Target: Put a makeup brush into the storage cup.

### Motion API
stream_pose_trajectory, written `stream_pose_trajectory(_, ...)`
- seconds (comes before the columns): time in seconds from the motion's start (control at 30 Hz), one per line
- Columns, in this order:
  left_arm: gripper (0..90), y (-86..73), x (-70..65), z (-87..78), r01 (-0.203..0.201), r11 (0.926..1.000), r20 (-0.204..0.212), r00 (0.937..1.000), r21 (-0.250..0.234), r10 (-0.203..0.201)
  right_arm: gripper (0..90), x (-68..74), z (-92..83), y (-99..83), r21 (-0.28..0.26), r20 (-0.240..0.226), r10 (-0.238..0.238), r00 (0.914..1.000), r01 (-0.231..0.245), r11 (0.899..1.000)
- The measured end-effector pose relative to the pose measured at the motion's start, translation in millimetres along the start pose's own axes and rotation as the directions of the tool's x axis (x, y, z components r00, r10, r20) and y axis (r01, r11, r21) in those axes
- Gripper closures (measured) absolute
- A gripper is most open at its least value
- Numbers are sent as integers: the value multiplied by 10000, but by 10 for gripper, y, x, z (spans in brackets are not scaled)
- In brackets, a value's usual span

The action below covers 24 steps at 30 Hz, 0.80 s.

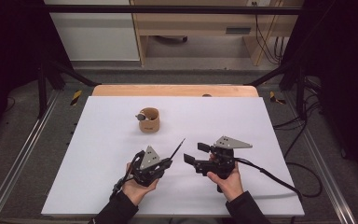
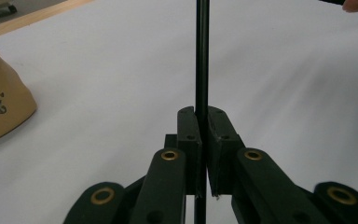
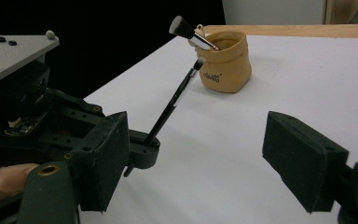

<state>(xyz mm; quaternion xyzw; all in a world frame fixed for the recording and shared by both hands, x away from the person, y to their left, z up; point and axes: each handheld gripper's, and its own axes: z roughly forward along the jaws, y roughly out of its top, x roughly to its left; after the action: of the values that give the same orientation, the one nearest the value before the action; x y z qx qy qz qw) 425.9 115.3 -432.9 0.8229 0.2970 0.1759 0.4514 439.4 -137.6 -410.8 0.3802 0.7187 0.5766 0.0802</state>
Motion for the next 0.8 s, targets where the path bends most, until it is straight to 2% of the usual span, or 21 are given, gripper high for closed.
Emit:
stream_pose_trajectory(0.43,848,35,-73,37,379,9987,-39,9993,-340,-380,327,8,35,-12,-252,-23,376,9993,-377,9990)
stream_pose_trajectory(0.8,848,36,-173,83,197,9996,2,9998,-223,-197,463,8,71,-33,-264,-77,616,9981,-618,9977)
